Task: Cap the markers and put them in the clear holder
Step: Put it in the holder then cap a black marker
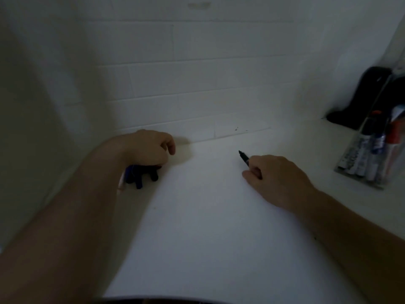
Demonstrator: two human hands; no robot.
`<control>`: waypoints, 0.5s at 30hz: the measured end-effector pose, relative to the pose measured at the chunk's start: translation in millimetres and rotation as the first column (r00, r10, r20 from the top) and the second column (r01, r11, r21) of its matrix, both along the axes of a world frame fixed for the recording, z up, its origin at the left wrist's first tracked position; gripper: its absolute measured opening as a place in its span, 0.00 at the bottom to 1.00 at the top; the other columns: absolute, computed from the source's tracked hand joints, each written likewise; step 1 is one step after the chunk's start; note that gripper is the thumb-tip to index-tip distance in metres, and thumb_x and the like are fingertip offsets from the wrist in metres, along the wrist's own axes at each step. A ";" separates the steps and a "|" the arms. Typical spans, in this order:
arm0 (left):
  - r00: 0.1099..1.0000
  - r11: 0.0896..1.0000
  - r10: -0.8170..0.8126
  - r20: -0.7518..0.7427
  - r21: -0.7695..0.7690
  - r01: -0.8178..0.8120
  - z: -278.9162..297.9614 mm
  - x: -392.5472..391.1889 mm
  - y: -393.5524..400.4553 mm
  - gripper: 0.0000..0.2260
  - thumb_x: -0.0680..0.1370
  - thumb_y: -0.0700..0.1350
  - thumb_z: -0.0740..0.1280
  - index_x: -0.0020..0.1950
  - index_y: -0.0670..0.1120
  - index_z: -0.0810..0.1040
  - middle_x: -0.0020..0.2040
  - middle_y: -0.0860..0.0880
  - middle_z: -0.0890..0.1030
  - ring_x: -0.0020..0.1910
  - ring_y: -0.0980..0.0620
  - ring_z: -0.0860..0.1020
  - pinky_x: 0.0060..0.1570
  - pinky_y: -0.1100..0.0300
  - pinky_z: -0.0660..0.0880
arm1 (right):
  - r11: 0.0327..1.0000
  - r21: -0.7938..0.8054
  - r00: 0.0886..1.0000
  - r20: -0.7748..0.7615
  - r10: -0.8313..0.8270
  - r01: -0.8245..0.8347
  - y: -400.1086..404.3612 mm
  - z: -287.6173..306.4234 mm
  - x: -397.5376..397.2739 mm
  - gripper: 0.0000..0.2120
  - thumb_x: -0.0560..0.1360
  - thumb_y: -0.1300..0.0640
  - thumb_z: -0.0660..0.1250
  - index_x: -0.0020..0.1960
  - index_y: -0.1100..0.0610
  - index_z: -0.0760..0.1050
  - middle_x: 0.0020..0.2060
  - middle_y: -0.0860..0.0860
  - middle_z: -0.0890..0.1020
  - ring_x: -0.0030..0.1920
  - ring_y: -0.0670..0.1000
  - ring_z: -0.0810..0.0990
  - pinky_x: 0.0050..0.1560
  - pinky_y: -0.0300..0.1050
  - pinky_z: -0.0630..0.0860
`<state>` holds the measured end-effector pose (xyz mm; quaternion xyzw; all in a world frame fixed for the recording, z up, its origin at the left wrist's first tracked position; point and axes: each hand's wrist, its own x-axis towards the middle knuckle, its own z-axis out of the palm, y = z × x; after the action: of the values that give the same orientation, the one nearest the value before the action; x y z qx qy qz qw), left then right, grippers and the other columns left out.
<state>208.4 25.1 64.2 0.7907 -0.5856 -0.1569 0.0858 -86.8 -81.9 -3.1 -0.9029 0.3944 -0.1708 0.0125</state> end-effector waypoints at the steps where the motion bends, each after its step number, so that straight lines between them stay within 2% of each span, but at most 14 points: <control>1: 0.999 0.999 -0.016 0.039 0.036 0.015 -0.3 -0.7 -0.6 0.15 0.72 0.40 0.65 0.54 0.57 0.76 0.55 0.54 0.76 0.53 0.52 0.75 0.51 0.56 0.73 | 1.000 0.000 1.000 0.011 0.001 -0.001 0.7 -0.5 0.3 0.18 0.79 0.43 0.61 0.35 0.51 0.61 0.33 0.48 0.71 0.33 0.45 0.69 0.30 0.44 0.59; 4: 0.994 0.995 -0.048 0.099 0.090 0.040 -4.6 -2.0 -2.9 0.14 0.74 0.41 0.65 0.55 0.58 0.75 0.56 0.54 0.74 0.53 0.52 0.75 0.50 0.56 0.71 | 1.000 0.014 0.998 0.055 0.004 -0.005 -0.4 -1.1 0.9 0.18 0.78 0.44 0.62 0.35 0.51 0.61 0.33 0.48 0.71 0.33 0.44 0.68 0.30 0.44 0.59; 6: 0.990 0.997 -0.052 0.130 0.068 0.044 -7.7 -0.7 -5.0 0.14 0.75 0.42 0.66 0.54 0.60 0.75 0.55 0.55 0.74 0.53 0.52 0.75 0.51 0.56 0.72 | 1.000 0.022 0.998 0.069 0.006 -0.007 -1.2 0.0 -0.2 0.18 0.77 0.44 0.63 0.35 0.52 0.61 0.32 0.48 0.71 0.33 0.43 0.68 0.30 0.43 0.58; 8: 0.989 0.998 -0.053 0.138 -0.024 0.057 -10.0 -1.0 -7.7 0.12 0.76 0.44 0.68 0.52 0.62 0.75 0.53 0.57 0.75 0.51 0.54 0.76 0.50 0.58 0.71 | 0.999 0.032 0.996 0.086 0.009 -0.012 -1.9 -0.1 -0.9 0.18 0.77 0.44 0.63 0.36 0.52 0.62 0.33 0.48 0.72 0.34 0.44 0.69 0.30 0.44 0.59; 11: 0.987 0.976 -0.085 0.139 -0.189 0.110 -18.4 -8.9 -14.7 0.11 0.76 0.43 0.70 0.53 0.59 0.78 0.51 0.55 0.78 0.49 0.55 0.77 0.50 0.59 0.72 | 0.999 0.046 0.994 0.105 0.010 -0.015 -2.9 -1.6 -0.9 0.17 0.76 0.44 0.63 0.36 0.52 0.62 0.32 0.48 0.72 0.34 0.45 0.70 0.31 0.45 0.60; 15: 0.975 0.932 -0.140 0.170 -0.310 0.188 -27.6 -24.3 -21.8 0.10 0.76 0.43 0.72 0.55 0.56 0.80 0.50 0.54 0.79 0.48 0.55 0.77 0.49 0.62 0.70 | 0.999 0.047 0.994 0.105 0.002 -0.007 -4.2 -2.3 -1.0 0.18 0.76 0.44 0.64 0.36 0.52 0.62 0.32 0.48 0.72 0.34 0.46 0.70 0.31 0.46 0.61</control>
<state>184.1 3.3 36.6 0.7232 -0.6722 -0.0072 0.1582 -87.8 -86.1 -5.3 -0.8930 0.3949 -0.2087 0.0548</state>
